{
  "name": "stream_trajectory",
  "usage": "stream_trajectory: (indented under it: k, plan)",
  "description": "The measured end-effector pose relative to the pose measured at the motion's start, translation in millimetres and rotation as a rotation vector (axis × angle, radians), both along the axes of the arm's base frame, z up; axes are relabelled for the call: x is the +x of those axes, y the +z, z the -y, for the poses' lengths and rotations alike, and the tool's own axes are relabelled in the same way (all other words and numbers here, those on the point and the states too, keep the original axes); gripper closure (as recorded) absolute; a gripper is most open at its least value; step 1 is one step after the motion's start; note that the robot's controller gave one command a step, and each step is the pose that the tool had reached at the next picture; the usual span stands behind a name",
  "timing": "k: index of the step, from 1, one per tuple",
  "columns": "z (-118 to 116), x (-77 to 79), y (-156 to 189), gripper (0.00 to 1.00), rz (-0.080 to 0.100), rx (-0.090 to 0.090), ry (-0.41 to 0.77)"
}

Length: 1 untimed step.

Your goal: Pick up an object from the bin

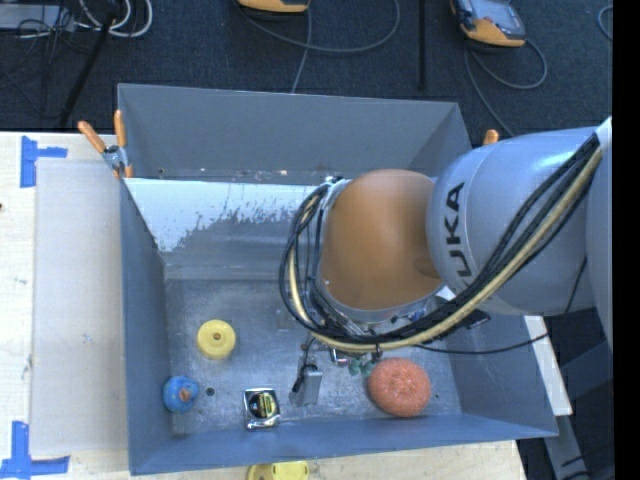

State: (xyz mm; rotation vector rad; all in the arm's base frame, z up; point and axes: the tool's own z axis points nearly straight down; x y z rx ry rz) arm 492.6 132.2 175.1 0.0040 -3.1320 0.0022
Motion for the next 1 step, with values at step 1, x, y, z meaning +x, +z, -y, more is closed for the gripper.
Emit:
stream_trajectory:
  k: [1]
  plan:
    - [0.7,1.9,4.0,0.0,0.008,0.001,-0.004]
